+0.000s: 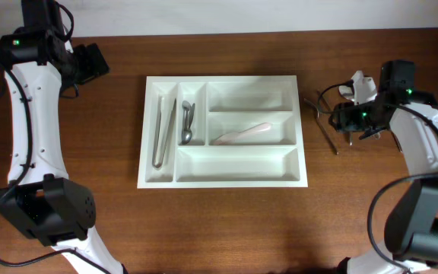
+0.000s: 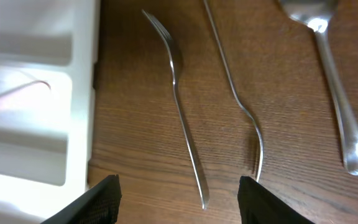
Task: Pack container
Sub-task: 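Reach the right gripper to the fork and grasp it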
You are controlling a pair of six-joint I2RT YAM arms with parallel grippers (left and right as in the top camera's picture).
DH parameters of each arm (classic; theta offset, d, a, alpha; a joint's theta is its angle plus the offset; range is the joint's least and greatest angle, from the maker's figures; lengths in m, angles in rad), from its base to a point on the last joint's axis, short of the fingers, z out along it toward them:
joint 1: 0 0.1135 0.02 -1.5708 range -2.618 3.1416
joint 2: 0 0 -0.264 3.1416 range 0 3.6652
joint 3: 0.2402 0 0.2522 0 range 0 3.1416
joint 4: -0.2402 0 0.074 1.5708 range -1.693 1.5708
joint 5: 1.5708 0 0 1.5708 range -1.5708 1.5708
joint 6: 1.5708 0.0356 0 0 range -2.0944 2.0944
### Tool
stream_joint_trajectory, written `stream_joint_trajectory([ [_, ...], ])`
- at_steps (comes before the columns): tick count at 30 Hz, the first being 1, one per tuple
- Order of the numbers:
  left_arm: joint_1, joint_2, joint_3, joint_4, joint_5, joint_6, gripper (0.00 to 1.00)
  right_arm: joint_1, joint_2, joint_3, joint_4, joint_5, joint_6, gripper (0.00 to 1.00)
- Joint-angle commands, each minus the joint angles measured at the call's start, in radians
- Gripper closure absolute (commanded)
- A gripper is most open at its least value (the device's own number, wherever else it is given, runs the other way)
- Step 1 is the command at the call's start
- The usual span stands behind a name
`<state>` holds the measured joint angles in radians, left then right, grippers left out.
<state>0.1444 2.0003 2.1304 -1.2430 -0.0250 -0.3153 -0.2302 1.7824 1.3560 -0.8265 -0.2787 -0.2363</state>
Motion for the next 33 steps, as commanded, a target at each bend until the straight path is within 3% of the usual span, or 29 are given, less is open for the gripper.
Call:
stream_joint_trajectory([
  [1,0.0,-0.002,0.014,0.0,0.006,-0.01,0.01,0.021,0.04,0.019,0.005,0.002,-0.06,0.39],
  [21,0.0,-0.002,0.014,0.0,0.006,-0.01,0.01,0.082,0.226,0.019,0.131,0.1,-0.134,0.38],
  [28,0.0,-0.002,0.014,0.0,0.006,-0.01,0.01,0.082,0.247,0.019,0.17,0.105,-0.151,0.48],
  [33,0.0,-0.002,0.014,0.0,0.006,-0.01,0.01,0.082,0.284,0.019,0.168,0.106,-0.152,0.5],
])
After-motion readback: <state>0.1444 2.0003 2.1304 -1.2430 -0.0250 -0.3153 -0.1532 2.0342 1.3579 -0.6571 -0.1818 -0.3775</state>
